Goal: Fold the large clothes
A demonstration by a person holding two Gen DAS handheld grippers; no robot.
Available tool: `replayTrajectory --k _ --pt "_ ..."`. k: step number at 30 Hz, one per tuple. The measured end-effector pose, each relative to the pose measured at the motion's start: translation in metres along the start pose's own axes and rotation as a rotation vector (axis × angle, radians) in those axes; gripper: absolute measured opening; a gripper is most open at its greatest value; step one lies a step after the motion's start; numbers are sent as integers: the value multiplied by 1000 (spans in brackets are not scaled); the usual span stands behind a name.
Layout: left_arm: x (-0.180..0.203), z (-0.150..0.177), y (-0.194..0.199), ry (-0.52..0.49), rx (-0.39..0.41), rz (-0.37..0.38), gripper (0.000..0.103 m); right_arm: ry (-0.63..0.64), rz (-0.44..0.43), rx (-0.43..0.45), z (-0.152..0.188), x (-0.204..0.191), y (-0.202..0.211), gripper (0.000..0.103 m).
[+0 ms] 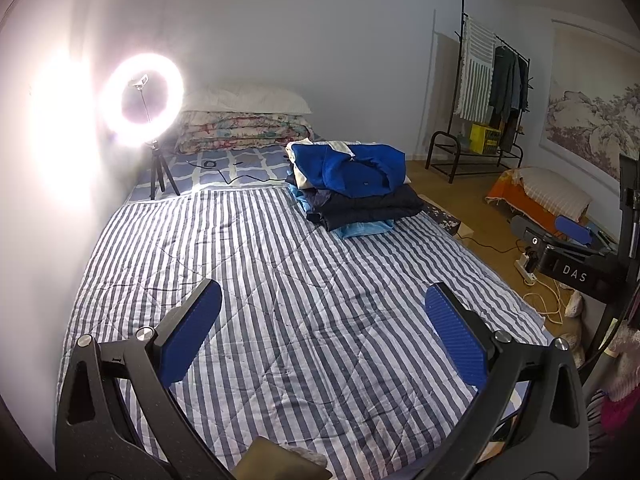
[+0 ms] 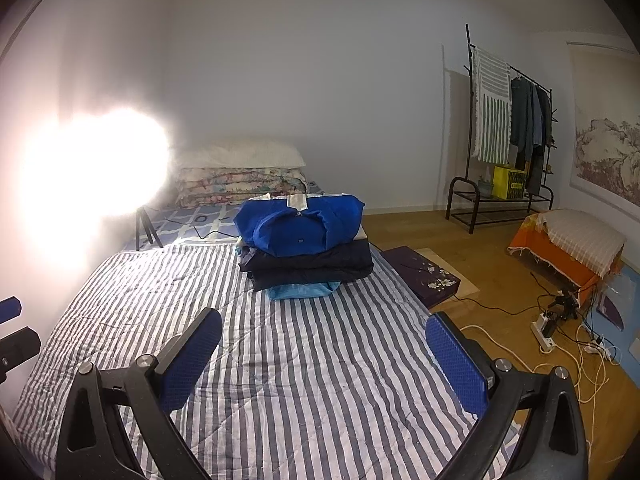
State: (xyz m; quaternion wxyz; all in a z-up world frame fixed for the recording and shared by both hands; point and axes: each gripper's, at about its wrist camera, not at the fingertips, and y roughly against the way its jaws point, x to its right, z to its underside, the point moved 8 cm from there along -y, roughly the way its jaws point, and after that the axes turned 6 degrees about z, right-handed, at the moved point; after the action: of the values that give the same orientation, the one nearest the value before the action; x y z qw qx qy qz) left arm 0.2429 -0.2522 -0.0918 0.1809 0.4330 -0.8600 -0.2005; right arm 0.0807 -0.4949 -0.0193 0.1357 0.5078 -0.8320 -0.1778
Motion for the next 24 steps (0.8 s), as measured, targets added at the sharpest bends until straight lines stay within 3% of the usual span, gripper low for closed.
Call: replayTrajectory --k 24 --pt "-4 0 -1 12 -2 -10 103 15 6 1 0 0 -3 103"
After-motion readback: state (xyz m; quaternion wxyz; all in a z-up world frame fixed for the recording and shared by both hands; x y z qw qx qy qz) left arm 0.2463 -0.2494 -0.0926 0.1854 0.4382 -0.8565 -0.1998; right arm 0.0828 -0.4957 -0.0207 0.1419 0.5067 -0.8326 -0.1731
